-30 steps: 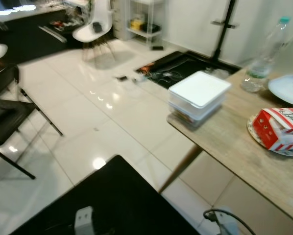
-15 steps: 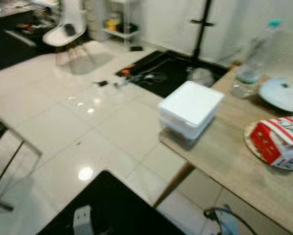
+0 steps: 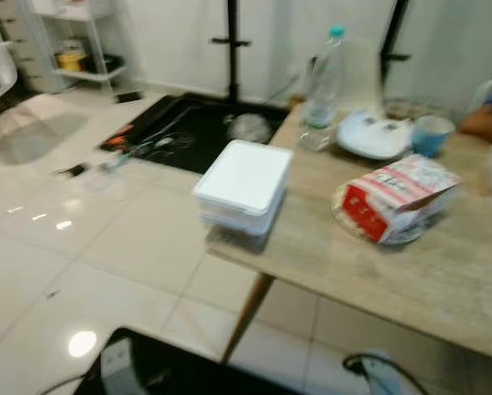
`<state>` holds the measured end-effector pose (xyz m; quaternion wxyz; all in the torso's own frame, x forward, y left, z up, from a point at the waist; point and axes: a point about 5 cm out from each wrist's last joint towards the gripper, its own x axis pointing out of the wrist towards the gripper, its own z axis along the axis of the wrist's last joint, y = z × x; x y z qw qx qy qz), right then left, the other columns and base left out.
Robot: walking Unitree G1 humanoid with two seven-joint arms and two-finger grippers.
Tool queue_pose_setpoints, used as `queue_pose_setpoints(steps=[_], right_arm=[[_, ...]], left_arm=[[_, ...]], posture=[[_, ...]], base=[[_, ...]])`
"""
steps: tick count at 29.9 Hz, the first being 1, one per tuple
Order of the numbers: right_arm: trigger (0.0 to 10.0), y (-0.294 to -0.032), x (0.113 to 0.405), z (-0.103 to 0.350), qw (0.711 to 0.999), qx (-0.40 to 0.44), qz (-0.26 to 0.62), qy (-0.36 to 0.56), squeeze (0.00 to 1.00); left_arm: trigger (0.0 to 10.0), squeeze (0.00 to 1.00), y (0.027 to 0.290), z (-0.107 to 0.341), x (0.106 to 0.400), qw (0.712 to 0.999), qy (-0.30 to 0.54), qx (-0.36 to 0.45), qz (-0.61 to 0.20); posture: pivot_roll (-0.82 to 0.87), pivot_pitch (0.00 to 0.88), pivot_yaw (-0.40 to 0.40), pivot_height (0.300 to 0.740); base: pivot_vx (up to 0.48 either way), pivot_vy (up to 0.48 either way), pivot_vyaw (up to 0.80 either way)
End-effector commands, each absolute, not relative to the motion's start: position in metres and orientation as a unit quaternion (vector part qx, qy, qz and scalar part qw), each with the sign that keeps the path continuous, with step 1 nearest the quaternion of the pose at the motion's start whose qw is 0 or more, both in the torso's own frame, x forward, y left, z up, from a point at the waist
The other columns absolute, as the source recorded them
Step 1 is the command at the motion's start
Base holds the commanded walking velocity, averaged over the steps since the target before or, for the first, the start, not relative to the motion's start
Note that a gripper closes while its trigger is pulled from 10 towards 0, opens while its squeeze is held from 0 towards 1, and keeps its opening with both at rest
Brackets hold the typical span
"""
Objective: Restocking fridge
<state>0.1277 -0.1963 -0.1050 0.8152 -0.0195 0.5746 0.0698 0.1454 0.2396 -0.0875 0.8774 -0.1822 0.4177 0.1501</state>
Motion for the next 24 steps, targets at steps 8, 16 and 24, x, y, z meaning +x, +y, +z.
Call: queue_pose_setpoints(steps=[8, 16, 24], right_arm=[[10.0, -0.196, 0.134, -0.103, 0.822, -0.020, 0.074, 0.564, 0.00], [10.0, -0.198, 0.136, -0.102, 0.826, -0.019, 0.073, 0.558, 0.00], [10.0, -0.197, 0.137, -0.102, 0.826, -0.020, 0.076, 0.558, 0.00]], left_arm=[[10.0, 0.00, 0.242, -0.090, 0.137, 0.872, 0.426, -0.181, 0.159], [10.0, 0.00, 0.237, -0.091, 0.136, 0.871, 0.433, -0.186, 0.135], [10.0, 0.00, 0.235, -0.091, 0.138, 0.872, 0.432, -0.189, 0.130]], posture=[[-0.04, 0.000, 0.030, 0.740], [-0.04, 0.000, 0.027, 0.740], [-0.04, 0.000, 0.027, 0.740]], base=[[0.000, 0.000, -0.66], [0.000, -0.236, 0.00], [0.000, -0.472, 0.00]])
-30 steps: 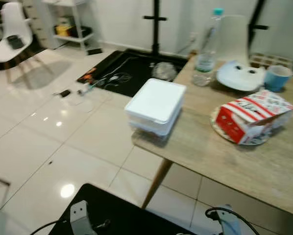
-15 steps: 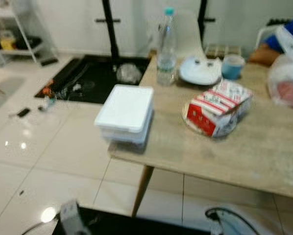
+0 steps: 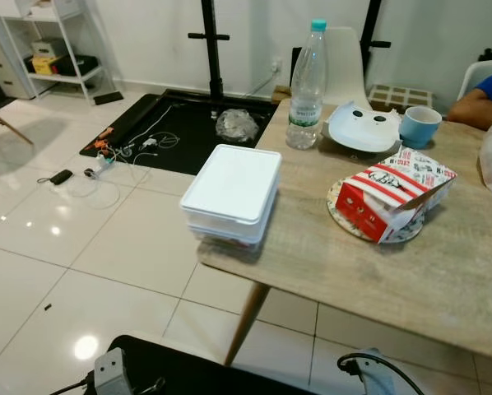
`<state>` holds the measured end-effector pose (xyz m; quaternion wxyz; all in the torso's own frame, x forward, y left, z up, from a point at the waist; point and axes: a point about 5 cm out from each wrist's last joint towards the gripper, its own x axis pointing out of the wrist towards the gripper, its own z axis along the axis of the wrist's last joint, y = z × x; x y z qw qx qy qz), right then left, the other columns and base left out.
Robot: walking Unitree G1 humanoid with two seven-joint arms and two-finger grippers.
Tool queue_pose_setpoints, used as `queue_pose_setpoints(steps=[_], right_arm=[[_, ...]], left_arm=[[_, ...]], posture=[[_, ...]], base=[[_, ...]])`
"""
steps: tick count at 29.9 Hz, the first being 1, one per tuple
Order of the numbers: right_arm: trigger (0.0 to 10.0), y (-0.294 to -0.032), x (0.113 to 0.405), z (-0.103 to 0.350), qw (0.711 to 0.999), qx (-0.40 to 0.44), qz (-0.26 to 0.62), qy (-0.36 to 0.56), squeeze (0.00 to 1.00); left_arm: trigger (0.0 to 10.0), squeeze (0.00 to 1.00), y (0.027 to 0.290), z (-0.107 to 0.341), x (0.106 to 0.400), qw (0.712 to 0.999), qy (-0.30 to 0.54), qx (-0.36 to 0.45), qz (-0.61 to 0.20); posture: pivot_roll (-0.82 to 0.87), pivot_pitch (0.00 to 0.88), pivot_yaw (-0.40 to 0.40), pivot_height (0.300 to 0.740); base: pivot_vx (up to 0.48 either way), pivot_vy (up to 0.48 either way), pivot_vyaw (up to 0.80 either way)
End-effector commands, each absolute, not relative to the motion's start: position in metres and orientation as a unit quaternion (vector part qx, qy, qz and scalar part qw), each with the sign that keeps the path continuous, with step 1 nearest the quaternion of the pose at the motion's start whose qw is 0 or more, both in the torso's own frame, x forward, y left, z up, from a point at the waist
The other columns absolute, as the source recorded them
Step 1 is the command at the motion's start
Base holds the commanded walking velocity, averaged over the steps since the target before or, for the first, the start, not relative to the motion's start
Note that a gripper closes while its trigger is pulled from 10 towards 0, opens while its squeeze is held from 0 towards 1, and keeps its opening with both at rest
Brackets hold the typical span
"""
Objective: Restocking fridge
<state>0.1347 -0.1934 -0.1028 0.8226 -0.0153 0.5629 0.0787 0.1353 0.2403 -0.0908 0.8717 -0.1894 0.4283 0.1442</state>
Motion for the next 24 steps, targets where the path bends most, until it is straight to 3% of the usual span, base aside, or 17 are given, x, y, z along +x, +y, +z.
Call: queue_pose_setpoints(steps=[1, 6, 24], right_arm=[[10.0, -0.197, 0.137, -0.102, 0.826, -0.020, 0.076, 0.559, 0.00], [10.0, -0.196, 0.136, -0.102, 0.825, -0.020, 0.077, 0.560, 0.00], [10.0, -0.195, 0.135, -0.102, 0.824, -0.015, 0.079, 0.561, 0.00]], left_arm=[[10.0, 0.00, 0.235, -0.091, 0.138, 0.872, 0.432, -0.189, 0.129], [10.0, 0.00, 0.234, -0.091, 0.138, 0.872, 0.432, -0.190, 0.127], [10.0, 0.00, 0.246, -0.091, 0.133, 0.865, 0.417, -0.207, 0.187]], posture=[[-0.04, 0.000, 0.028, 0.740], [-0.04, 0.000, 0.028, 0.740], [-0.04, 0.000, 0.030, 0.740]], base=[[0.000, -0.472, 0.00], [0.000, -0.455, 0.00], [0.000, 0.000, 0.00]])
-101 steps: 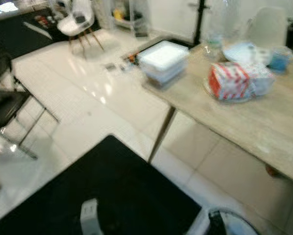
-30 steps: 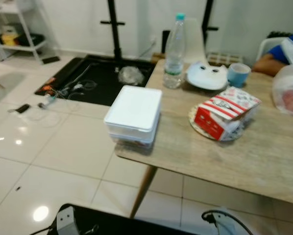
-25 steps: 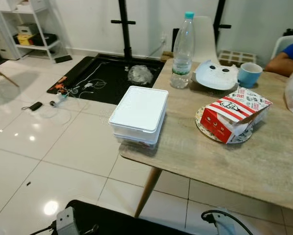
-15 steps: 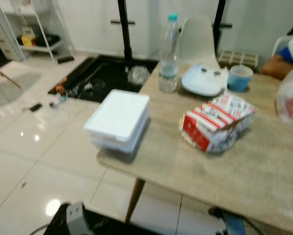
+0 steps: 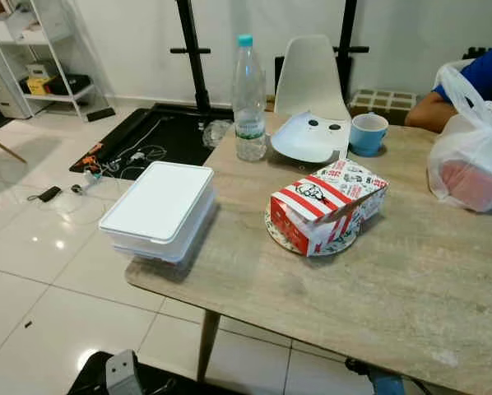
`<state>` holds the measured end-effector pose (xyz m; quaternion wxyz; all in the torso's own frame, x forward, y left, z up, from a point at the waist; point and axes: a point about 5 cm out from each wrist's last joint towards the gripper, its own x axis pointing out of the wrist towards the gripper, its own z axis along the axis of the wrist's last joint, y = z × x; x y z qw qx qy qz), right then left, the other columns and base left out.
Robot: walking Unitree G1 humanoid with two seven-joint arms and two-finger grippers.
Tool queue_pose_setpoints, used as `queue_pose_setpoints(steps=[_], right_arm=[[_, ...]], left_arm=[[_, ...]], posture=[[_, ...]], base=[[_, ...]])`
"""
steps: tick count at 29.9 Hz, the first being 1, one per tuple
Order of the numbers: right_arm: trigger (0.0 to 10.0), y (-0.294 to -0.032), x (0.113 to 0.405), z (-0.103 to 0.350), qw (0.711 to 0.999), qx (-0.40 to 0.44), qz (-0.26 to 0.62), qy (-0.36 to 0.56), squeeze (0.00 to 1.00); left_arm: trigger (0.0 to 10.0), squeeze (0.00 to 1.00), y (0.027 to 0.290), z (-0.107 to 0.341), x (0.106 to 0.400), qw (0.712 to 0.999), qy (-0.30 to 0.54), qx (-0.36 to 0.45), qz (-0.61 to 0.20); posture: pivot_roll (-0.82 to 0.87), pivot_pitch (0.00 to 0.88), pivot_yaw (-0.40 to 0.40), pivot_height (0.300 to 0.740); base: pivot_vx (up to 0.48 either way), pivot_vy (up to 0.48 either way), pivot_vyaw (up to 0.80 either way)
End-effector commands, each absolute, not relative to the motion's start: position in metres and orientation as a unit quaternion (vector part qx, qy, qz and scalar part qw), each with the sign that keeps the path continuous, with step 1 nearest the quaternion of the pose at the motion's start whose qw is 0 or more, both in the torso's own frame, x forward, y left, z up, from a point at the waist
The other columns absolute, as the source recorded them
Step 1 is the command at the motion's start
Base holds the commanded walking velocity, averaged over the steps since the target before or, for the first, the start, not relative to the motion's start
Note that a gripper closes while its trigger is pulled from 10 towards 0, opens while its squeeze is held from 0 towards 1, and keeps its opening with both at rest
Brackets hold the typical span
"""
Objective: Restocking fridge
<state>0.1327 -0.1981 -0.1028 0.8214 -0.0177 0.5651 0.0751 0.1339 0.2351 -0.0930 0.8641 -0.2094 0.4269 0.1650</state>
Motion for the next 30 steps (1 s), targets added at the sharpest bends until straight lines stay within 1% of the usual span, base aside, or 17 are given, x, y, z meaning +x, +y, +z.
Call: queue_pose_setpoints(steps=[1, 5, 6, 9, 10, 11, 14, 15, 16, 20, 21, 22, 23, 26, 27, 29, 30], right_arm=[[10.0, -0.195, 0.135, -0.102, 0.824, -0.015, 0.079, 0.562, 0.00], [10.0, -0.195, 0.134, -0.103, 0.822, -0.015, 0.081, 0.563, 0.00], [10.0, -0.195, 0.134, -0.103, 0.822, -0.015, 0.081, 0.563, 0.00], [10.0, -0.195, 0.133, -0.103, 0.821, -0.015, 0.081, 0.565, 0.00], [10.0, -0.195, 0.132, -0.103, 0.819, -0.016, 0.083, 0.568, 0.00], [10.0, -0.195, 0.132, -0.103, 0.819, -0.016, 0.083, 0.568, 0.00], [10.0, -0.195, 0.130, -0.104, 0.816, -0.016, 0.084, 0.572, 0.00], [10.0, -0.195, 0.130, -0.104, 0.816, -0.016, 0.084, 0.572, 0.00], [10.0, -0.195, 0.129, -0.104, 0.816, -0.015, 0.084, 0.572, 0.00], [10.0, -0.195, 0.128, -0.105, 0.816, -0.014, 0.084, 0.572, 0.00], [10.0, -0.195, 0.128, -0.105, 0.816, -0.014, 0.084, 0.572, 0.00], [10.0, -0.194, 0.128, -0.105, 0.815, -0.014, 0.085, 0.573, 0.00], [10.0, -0.194, 0.128, -0.105, 0.815, -0.014, 0.085, 0.573, 0.00], [10.0, -0.194, 0.127, -0.105, 0.815, -0.013, 0.086, 0.574, 0.00], [10.0, -0.194, 0.127, -0.105, 0.815, -0.013, 0.086, 0.574, 0.00], [10.0, -0.194, 0.126, -0.105, 0.814, -0.015, 0.086, 0.574, 0.00], [10.0, -0.194, 0.126, -0.105, 0.814, -0.015, 0.086, 0.574, 0.00]], left_arm=[[10.0, 0.00, 0.248, -0.090, 0.132, 0.864, 0.414, -0.210, 0.194], [10.0, 0.00, 0.281, -0.078, 0.134, 0.858, 0.347, -0.241, 0.291], [10.0, 0.00, 0.281, -0.078, 0.134, 0.858, 0.347, -0.241, 0.291], [10.0, 0.00, 0.303, -0.068, 0.135, 0.848, 0.298, -0.266, 0.347], [10.0, 0.00, 0.320, -0.059, 0.136, 0.843, 0.259, -0.280, 0.380], [10.0, 0.00, 0.320, -0.059, 0.136, 0.843, 0.259, -0.280, 0.380], [10.0, 0.00, 0.364, -0.029, 0.142, 0.837, 0.159, -0.293, 0.433], [10.0, 0.00, 0.364, -0.029, 0.142, 0.837, 0.159, -0.293, 0.433], [10.0, 0.00, 0.389, -0.003, 0.153, 0.841, 0.080, -0.306, 0.438], [10.0, 0.00, 0.411, 0.039, 0.180, 0.860, -0.042, -0.330, 0.386], [10.0, 0.00, 0.411, 0.039, 0.180, 0.860, -0.042, -0.330, 0.386], [10.0, 0.00, 0.417, 0.057, 0.193, 0.870, -0.091, -0.342, 0.344], [10.0, 0.00, 0.417, 0.057, 0.193, 0.870, -0.091, -0.342, 0.344], [10.0, 0.00, 0.413, 0.082, 0.217, 0.894, -0.143, -0.346, 0.249], [10.0, 0.00, 0.413, 0.082, 0.217, 0.894, -0.143, -0.346, 0.249], [10.0, 0.00, 0.398, 0.101, 0.241, 0.911, -0.174, -0.350, 0.130], [10.0, 0.00, 0.398, 0.101, 0.241, 0.911, -0.174, -0.350, 0.130]], posture=[[-0.04, 0.000, 0.030, 0.740], [-0.05, 0.000, 0.030, 0.740], [-0.05, 0.000, 0.030, 0.740], [-0.05, 0.000, 0.030, 0.740], [-0.05, 0.000, 0.030, 0.740], [-0.05, 0.000, 0.030, 0.740], [-0.05, 0.000, 0.029, 0.740], [-0.05, 0.000, 0.029, 0.740], [-0.05, 0.000, 0.032, 0.740], [-0.05, 0.000, 0.034, 0.740], [-0.05, 0.000, 0.034, 0.740], [-0.05, 0.000, 0.036, 0.740], [-0.05, 0.000, 0.036, 0.740], [-0.05, 0.000, 0.035, 0.740], [-0.05, 0.000, 0.035, 0.740], [-0.05, 0.000, 0.034, 0.740], [-0.05, 0.000, 0.034, 0.740]], base=[[0.000, 0.000, 0.00], [0.000, 0.000, 0.00], [0.000, 0.000, 0.00], [0.000, 0.000, 0.00], [0.000, 0.000, 0.00], [0.000, 0.000, 0.00], [0.000, 0.000, 0.00], [0.000, 0.000, 0.00], [0.000, 0.000, 0.00], [0.000, 0.000, 0.00], [0.000, 0.000, 0.00], [0.000, 0.000, 0.00], [0.000, 0.000, 0.00], [0.000, 0.000, 0.00], [0.000, 0.000, 0.00], [0.000, 0.000, 0.00], [0.000, 0.000, 0.00]])
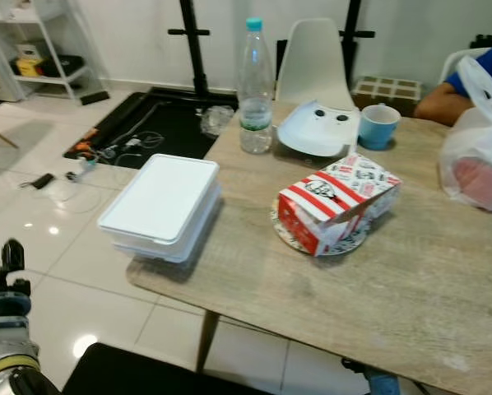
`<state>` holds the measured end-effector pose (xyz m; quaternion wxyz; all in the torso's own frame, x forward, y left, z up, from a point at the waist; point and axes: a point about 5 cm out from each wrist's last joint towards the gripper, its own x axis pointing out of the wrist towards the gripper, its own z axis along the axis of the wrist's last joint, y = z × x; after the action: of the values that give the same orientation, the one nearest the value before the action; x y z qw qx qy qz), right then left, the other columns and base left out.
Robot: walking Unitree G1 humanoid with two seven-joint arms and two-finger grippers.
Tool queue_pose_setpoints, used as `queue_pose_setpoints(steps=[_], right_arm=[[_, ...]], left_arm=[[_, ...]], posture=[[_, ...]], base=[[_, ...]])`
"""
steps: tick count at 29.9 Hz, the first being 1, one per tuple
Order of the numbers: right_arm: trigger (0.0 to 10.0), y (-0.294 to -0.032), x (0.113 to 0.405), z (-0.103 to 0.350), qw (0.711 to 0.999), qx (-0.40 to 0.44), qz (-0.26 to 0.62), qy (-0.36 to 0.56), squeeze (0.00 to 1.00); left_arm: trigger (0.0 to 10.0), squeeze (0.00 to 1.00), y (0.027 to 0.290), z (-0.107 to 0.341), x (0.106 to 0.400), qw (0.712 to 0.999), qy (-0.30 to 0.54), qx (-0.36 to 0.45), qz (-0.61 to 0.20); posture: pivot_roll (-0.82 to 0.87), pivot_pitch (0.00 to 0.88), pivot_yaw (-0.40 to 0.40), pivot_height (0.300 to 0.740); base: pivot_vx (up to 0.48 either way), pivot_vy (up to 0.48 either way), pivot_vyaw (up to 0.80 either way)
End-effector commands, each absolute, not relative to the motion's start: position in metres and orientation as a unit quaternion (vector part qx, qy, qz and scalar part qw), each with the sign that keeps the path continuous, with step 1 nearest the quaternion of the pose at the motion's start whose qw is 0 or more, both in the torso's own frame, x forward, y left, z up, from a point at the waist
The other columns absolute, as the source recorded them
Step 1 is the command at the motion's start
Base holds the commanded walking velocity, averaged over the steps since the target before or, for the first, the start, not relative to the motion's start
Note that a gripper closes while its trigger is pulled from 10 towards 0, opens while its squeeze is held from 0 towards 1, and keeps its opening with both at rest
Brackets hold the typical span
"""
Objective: Restocking fridge
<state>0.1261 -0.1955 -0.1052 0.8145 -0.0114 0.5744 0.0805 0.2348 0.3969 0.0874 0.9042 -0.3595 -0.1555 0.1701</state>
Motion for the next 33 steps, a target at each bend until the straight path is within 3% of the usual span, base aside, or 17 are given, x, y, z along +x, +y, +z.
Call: queue_pose_setpoints(steps=[1, 2, 3, 4, 6, 14, 18, 23, 26, 33], right_arm=[[10.0, -0.195, 0.126, -0.105, 0.814, -0.015, 0.086, 0.575, 0.00], [10.0, -0.195, 0.126, -0.105, 0.814, -0.015, 0.086, 0.575, 0.00], [10.0, -0.196, 0.126, -0.105, 0.813, -0.017, 0.085, 0.575, 0.00], [10.0, -0.196, 0.126, -0.105, 0.813, -0.017, 0.085, 0.575, 0.00], [10.0, -0.198, 0.125, -0.105, 0.813, -0.020, 0.084, 0.576, 0.00], [10.0, -0.200, 0.124, -0.105, 0.812, -0.023, 0.084, 0.578, 0.00], [10.0, -0.200, 0.124, -0.105, 0.811, -0.025, 0.084, 0.578, 0.00], [10.0, -0.201, 0.123, -0.105, 0.810, -0.028, 0.085, 0.580, 0.00], [10.0, -0.202, 0.121, -0.106, 0.809, -0.029, 0.083, 0.582, 0.00], [10.0, -0.201, 0.119, -0.106, 0.807, -0.031, 0.085, 0.584, 0.00]], left_arm=[[10.0, 0.00, 0.393, 0.105, 0.246, 0.914, -0.179, -0.350, 0.094], [10.0, 0.00, 0.393, 0.105, 0.246, 0.914, -0.179, -0.350, 0.094], [10.0, 0.00, 0.379, 0.118, 0.259, 0.913, -0.201, -0.355, 0.007], [10.0, 0.00, 0.379, 0.118, 0.259, 0.913, -0.201, -0.355, 0.007], [10.0, 0.00, 0.366, 0.129, 0.267, 0.905, -0.223, -0.357, -0.069], [10.0, 0.00, 0.341, 0.138, 0.274, 0.891, -0.216, -0.355, -0.182], [10.0, 0.00, 0.337, 0.136, 0.275, 0.893, -0.198, -0.352, -0.201], [10.0, 0.00, 0.338, 0.128, 0.270, 0.920, -0.132, -0.298, -0.218], [10.0, 0.00, 0.363, 0.144, 0.261, 0.936, -0.132, -0.265, -0.193], [10.0, 0.00, 0.380, 0.171, 0.256, 0.947, -0.126, -0.231, -0.185]], posture=[[-0.06, 0.000, 0.033, 0.740], [-0.06, 0.000, 0.033, 0.740], [-0.06, 0.000, 0.030, 0.740], [-0.06, 0.000, 0.030, 0.740], [-0.06, 0.000, 0.029, 0.740], [-0.06, 0.000, 0.032, 0.740], [-0.06, 0.000, 0.030, 0.740], [-0.06, 0.000, 0.030, 0.740], [-0.06, 0.000, 0.030, 0.740], [-0.06, 0.000, 0.029, 0.740]], base=[[0.000, 0.000, 0.00], [0.000, 0.000, 0.00], [0.000, 0.000, 0.00], [0.000, 0.000, 0.00], [0.000, 0.000, 0.00], [0.000, 0.000, 0.00], [0.000, 0.000, 0.00], [0.000, 0.000, 0.00], [0.000, 0.000, 0.00], [0.000, 0.000, 0.00]])
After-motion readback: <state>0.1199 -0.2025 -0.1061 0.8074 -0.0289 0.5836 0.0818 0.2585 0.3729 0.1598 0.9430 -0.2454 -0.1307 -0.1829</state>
